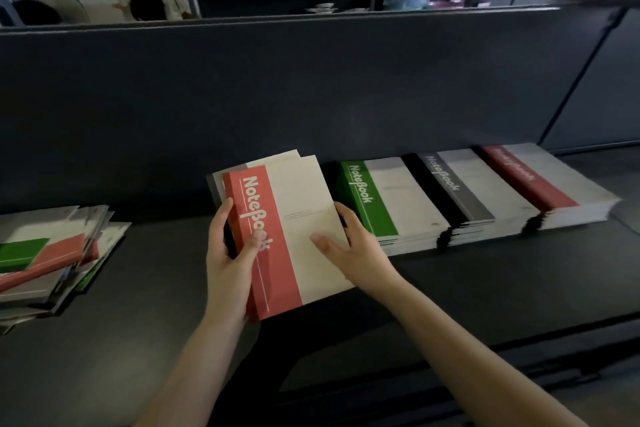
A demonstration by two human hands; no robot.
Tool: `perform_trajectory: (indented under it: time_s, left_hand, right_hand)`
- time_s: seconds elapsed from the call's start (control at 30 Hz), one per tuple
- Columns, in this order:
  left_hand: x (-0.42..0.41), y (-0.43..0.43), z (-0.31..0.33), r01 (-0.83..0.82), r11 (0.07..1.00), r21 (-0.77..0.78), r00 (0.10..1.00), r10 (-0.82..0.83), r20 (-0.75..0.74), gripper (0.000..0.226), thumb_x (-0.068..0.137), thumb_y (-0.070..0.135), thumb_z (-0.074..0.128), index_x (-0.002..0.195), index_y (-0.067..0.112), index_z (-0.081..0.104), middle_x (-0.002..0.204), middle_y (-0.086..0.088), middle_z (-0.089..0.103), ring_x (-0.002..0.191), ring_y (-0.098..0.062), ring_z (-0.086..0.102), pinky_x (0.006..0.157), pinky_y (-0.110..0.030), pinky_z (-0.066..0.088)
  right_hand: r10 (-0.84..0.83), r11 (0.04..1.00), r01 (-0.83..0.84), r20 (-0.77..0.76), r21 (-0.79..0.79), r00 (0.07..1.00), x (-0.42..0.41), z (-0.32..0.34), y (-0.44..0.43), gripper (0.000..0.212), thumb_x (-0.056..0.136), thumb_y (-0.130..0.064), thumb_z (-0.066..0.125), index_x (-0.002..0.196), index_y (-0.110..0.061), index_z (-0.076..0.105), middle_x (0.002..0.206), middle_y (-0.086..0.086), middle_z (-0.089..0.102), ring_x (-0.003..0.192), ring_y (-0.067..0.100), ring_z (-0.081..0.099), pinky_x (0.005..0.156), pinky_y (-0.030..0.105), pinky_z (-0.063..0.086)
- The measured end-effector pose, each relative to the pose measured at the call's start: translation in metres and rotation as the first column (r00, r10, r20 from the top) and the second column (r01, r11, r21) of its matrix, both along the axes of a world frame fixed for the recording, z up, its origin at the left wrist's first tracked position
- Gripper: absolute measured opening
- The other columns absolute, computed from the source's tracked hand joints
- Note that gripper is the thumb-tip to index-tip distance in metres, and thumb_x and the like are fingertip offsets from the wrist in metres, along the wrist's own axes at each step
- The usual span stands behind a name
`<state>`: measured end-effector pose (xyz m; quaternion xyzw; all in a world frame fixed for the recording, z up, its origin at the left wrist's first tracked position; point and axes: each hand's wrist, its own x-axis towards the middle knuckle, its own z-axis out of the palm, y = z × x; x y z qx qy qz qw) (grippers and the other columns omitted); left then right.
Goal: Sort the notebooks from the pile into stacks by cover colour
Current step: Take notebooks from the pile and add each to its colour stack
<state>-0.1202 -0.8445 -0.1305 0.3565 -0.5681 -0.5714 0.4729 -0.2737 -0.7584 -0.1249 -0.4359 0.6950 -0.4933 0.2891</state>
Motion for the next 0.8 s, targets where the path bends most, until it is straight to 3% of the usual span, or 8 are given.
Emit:
perform_trajectory:
  time_s: [0.17,0.27,0.4,0.5,0.6,0.7,0.8]
  left_hand:
    - [-0.046,0.013,0.002,0.109,0.994,0.002,0.993,-0.109,-0.045,0.048,0.092,0.023,0.059,0.128,0.048,0.040,0.122,0.024,0.050,0.111,-0.006,0.056,0.082,-0.027,0.050]
    - [-0.077,0.025,0.003,0.171,0.985,0.005,0.983,-0.170,-0.067,0.044,0.094,0.022,0.055,0.128,0.047,0.040,0.120,0.025,0.049,0.110,-0.005,0.056,0.077,-0.023,0.050]
    - [-0.115,0.038,0.007,0.224,0.974,0.016,0.971,-0.222,-0.088,0.044,0.099,0.026,0.046,0.138,0.044,0.036,0.128,0.025,0.046,0.113,0.000,0.053,0.077,-0.019,0.047]
    - [-0.140,0.050,0.015,0.219,0.976,0.002,0.972,-0.218,-0.084,0.039,0.103,0.032,0.034,0.140,0.046,0.035,0.127,0.028,0.046,0.107,0.010,0.051,0.077,-0.015,0.044]
    - [-0.165,0.060,0.014,0.220,0.975,0.036,0.971,-0.216,-0.102,0.036,0.105,0.030,0.030,0.134,0.050,0.039,0.130,0.021,0.051,0.113,0.002,0.054,0.089,-0.025,0.048]
    - [-0.184,0.069,0.017,0.212,0.977,-0.018,0.975,-0.213,-0.063,0.036,0.105,0.027,0.033,0.128,0.054,0.041,0.138,0.016,0.048,0.122,-0.001,0.050,0.102,-0.032,0.045]
    - [-0.204,0.071,0.022,0.212,0.976,-0.042,0.976,-0.214,-0.042,0.040,0.101,0.023,0.045,0.133,0.048,0.040,0.132,0.024,0.047,0.118,0.007,0.049,0.106,-0.032,0.042]
  right_hand:
    - [-0.121,0.991,0.123,0.038,-0.051,0.992,-0.035,-0.002,0.027,0.071,0.086,-0.031,0.069,0.144,-0.029,0.028,0.130,-0.013,0.053,0.118,0.009,0.053,0.099,0.035,0.049]
    - [-0.191,0.978,0.190,0.003,-0.090,0.982,-0.057,-0.002,0.045,0.064,0.088,-0.025,0.066,0.142,-0.029,0.033,0.122,-0.018,0.056,0.109,0.000,0.057,0.091,0.027,0.053]
    - [-0.284,0.954,0.283,0.004,-0.097,0.959,-0.087,-0.001,0.065,0.059,0.090,-0.021,0.064,0.138,-0.033,0.031,0.107,-0.028,0.051,0.096,-0.007,0.054,0.067,0.011,0.049]
    - [-0.376,0.919,0.378,0.036,-0.114,0.926,-0.109,-0.001,0.077,0.046,0.090,-0.020,0.064,0.122,-0.033,0.033,0.102,-0.025,0.051,0.094,-0.002,0.055,0.063,0.012,0.046]
    - [-0.468,0.866,0.480,0.114,-0.140,0.876,-0.135,-0.003,0.089,0.039,0.090,-0.018,0.063,0.114,-0.030,0.034,0.100,-0.021,0.052,0.088,-0.001,0.056,0.061,0.012,0.045]
    - [-0.532,0.836,0.531,0.030,-0.137,0.846,-0.168,0.001,0.106,0.039,0.091,-0.019,0.063,0.118,-0.026,0.036,0.097,-0.015,0.054,0.080,-0.004,0.056,0.056,0.010,0.046]
    - [-0.547,0.834,0.536,-0.073,-0.126,0.834,-0.215,0.008,0.124,0.045,0.089,-0.021,0.066,0.125,-0.019,0.039,0.111,-0.006,0.057,0.094,0.009,0.060,0.067,0.022,0.050]
